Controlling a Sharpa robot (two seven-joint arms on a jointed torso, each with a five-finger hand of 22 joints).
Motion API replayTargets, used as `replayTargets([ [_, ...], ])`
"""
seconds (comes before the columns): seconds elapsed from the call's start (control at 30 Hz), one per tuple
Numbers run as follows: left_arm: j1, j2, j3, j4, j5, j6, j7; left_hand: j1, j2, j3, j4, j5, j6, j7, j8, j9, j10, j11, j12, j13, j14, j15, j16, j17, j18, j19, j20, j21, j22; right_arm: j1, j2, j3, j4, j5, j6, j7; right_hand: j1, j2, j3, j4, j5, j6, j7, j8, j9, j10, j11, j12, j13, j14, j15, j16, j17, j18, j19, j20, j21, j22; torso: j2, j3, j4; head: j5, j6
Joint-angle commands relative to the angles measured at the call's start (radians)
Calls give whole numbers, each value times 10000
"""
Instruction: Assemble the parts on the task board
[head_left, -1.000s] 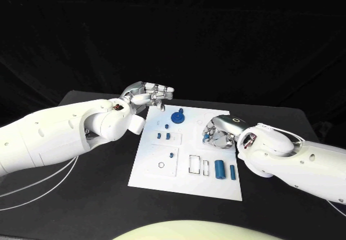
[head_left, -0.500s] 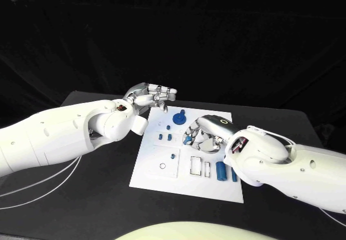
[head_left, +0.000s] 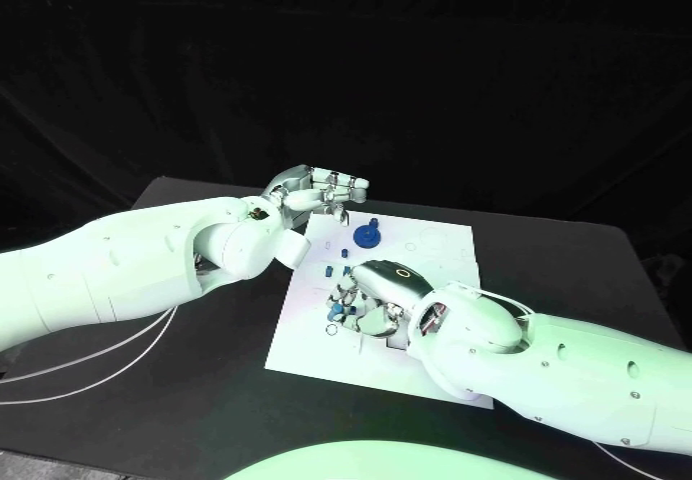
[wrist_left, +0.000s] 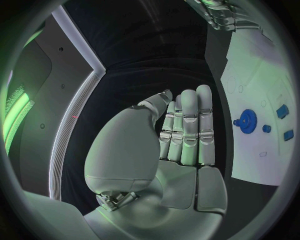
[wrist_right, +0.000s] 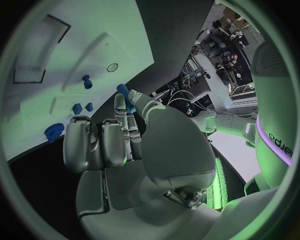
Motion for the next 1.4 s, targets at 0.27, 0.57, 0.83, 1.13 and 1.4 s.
replayTargets([
  [0.27,5,65,4,-4,-19,216,18,2,57,-3,-68,-65,-11,-1,5,-10,-66,-13,21,17,-72,-23,16,-9,137,86,-15,-27,-9,-319,466,-39,-702,118,348,209,-50,15,32,14,37,135,-46,138,297,43,20,-59,15,435,-62,60,-5,-59,21,18,-31,544,18,10,-8,128,-117],
  [0.57,5,64,4,-6,-19,207,1,-7,64,-12,-64,-75,-15,-3,5,-11,-75,-13,23,22,-78,-22,18,-10,137,88,-14,-32,-12,-434,517,-55,-884,149,568,210,-56,9,33,12,53,124,-33,134,300,37,27,-71,16,436,-58,65,-1,-62,27,19,-22,555,10,8,-22,203,-197],
  [0.83,5,53,4,5,-19,210,-5,-7,64,-12,-64,-75,-15,-3,5,-11,-75,-13,23,22,-78,-22,18,-10,137,88,-14,-32,-12,-453,509,-59,-1002,89,685,146,-61,5,32,12,60,118,-26,131,302,35,31,-77,17,437,-55,69,4,-63,30,20,-18,559,5,9,-20,195,-232],
  [1.13,5,45,4,15,-19,217,-7,-7,64,-12,-64,-75,-15,-3,5,-11,-75,-13,23,22,-78,-22,18,-10,137,88,-14,-32,-12,-460,606,-71,-1174,-21,760,68,-61,5,32,12,60,118,-26,131,302,35,31,-77,17,437,-55,69,4,-63,30,20,-18,559,10,11,-6,205,-255],
  [1.4,6,42,4,15,-19,229,-13,-7,64,-12,-64,-75,-15,-3,5,-11,-75,-13,23,22,-78,-22,18,-10,137,88,-14,-32,-12,-486,744,-92,-1274,-130,850,-11,-66,-1,33,8,70,109,-16,128,305,32,37,-88,19,436,-50,66,-3,-63,27,22,-21,559,2,5,-9,209,-257],
])
